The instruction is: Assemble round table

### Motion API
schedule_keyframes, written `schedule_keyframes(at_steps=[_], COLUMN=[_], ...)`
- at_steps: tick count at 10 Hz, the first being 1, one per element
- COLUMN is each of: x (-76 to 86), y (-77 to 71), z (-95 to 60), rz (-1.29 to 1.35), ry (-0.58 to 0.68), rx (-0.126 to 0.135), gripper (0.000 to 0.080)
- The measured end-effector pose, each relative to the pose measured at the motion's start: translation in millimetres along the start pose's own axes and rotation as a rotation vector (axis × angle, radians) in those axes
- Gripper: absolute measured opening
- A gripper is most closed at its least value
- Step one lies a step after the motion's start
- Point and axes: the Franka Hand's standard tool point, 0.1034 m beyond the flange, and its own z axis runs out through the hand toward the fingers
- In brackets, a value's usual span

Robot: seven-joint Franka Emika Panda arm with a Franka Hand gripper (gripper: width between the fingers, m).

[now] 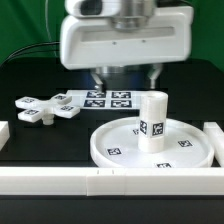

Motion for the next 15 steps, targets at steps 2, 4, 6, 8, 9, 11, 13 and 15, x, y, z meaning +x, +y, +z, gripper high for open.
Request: schedule_keyframes(at_steps=[2,4,6,8,9,11,13,15], x=[0.2,-0.5,-22.8,-45.6,-52.9,-59.0,-58.6,-64.0], y=[-0.4,1.6,26.8,65.3,79.0,88.3,86.8,94.0], z=[1.2,2.2,8.8,12.4,16.0,20.1,20.6,25.6], rz=[0.002,0.004,-0.009,-0.034,-0.059,-0.072,-0.078,-0.129], ry=[-0.002,0.001,0.010,0.002,-0.004,-0.009,-0.010,-0.013], rx=[0.001,0.000,-0.013,-0.016,-0.018,-0.013,-0.012,-0.013], gripper=[0.0649,0.0649,0.0649,0.0649,0.0649,0.0649,0.0649,0.0649])
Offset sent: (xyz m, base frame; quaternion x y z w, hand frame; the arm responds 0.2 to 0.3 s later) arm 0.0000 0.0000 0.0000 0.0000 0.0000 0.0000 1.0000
